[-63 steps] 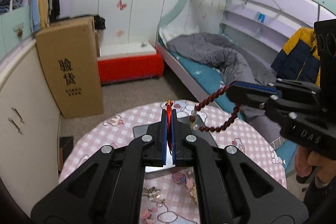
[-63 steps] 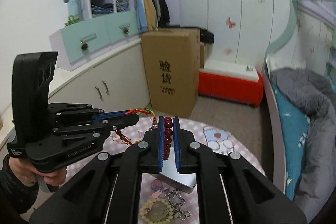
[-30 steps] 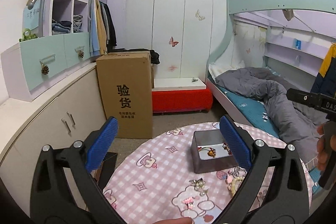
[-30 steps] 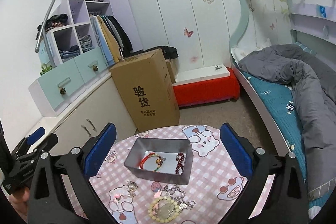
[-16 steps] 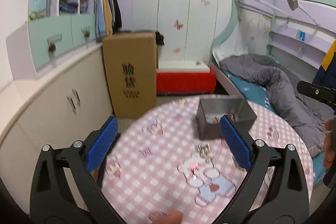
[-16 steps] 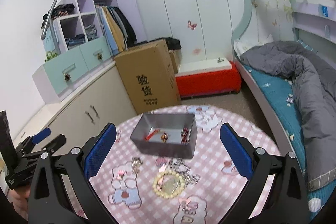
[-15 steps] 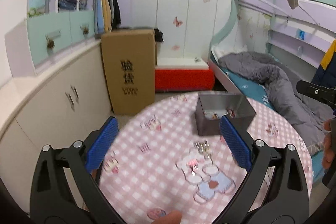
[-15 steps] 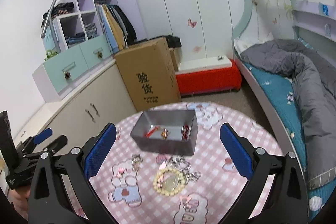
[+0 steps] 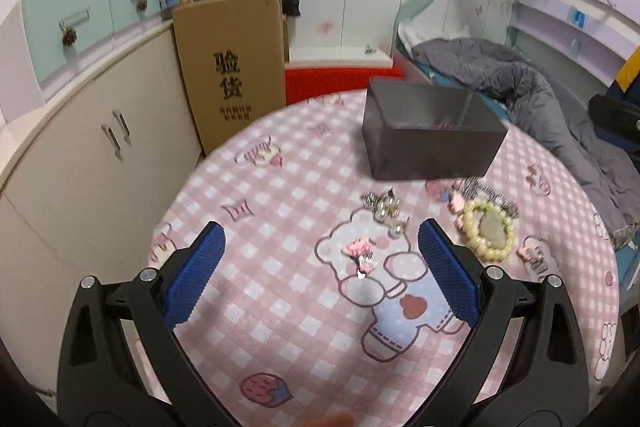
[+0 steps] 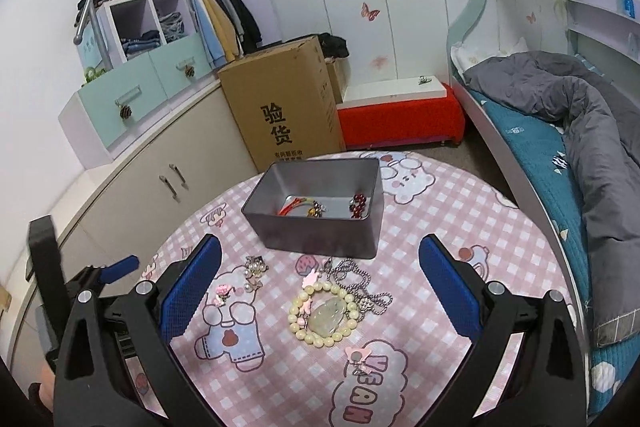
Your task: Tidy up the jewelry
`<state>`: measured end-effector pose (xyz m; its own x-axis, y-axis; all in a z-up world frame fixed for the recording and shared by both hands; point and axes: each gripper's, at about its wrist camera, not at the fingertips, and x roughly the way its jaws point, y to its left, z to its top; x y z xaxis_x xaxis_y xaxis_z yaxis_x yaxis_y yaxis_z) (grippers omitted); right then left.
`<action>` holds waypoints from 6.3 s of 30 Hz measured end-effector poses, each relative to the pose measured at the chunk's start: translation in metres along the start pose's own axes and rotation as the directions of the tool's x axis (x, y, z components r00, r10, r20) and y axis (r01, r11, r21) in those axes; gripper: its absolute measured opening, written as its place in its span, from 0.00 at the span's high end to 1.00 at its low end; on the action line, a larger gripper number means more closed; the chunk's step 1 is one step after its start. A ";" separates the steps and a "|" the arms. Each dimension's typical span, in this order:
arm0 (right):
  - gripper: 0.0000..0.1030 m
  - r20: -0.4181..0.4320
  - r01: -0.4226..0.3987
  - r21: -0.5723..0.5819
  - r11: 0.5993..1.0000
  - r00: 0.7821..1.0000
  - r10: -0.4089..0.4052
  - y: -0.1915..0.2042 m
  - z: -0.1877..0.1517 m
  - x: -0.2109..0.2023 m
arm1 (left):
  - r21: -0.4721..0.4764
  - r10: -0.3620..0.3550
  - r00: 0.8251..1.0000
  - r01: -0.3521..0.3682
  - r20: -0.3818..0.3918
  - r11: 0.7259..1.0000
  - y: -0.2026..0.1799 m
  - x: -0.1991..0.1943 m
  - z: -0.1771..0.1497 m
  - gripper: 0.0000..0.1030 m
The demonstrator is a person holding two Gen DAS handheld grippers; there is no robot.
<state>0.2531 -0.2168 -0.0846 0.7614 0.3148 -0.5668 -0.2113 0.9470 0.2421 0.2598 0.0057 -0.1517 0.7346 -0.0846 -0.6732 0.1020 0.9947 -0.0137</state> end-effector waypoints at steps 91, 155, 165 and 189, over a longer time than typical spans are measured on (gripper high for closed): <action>0.83 -0.088 -0.184 -0.154 0.971 0.981 0.172 0.020 0.023 0.047 | 0.053 -0.066 0.985 0.075 -0.158 0.996 0.032 0.047 -0.026 0.60; 0.07 0.078 -0.072 0.046 0.996 0.995 0.068 -0.032 0.079 0.027 | -0.044 -0.070 0.975 0.081 0.209 0.996 0.018 -0.023 0.097 0.09; 0.07 0.047 -0.088 0.010 0.996 0.995 0.087 -0.025 0.044 0.011 | 0.012 -0.065 0.994 0.064 0.090 0.998 0.010 0.000 0.048 0.09; 0.07 -0.112 -0.126 0.058 0.990 0.985 0.132 -0.027 -0.007 0.042 | 0.058 -0.251 0.955 0.262 -0.158 0.963 -0.021 0.084 0.012 0.89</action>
<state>0.2867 -0.2289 -0.1211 0.6531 0.4418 -0.6150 -0.2696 0.8946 0.3564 0.3272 -0.0231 -0.1988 0.5704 -0.3209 -0.7561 0.3299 0.9325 -0.1468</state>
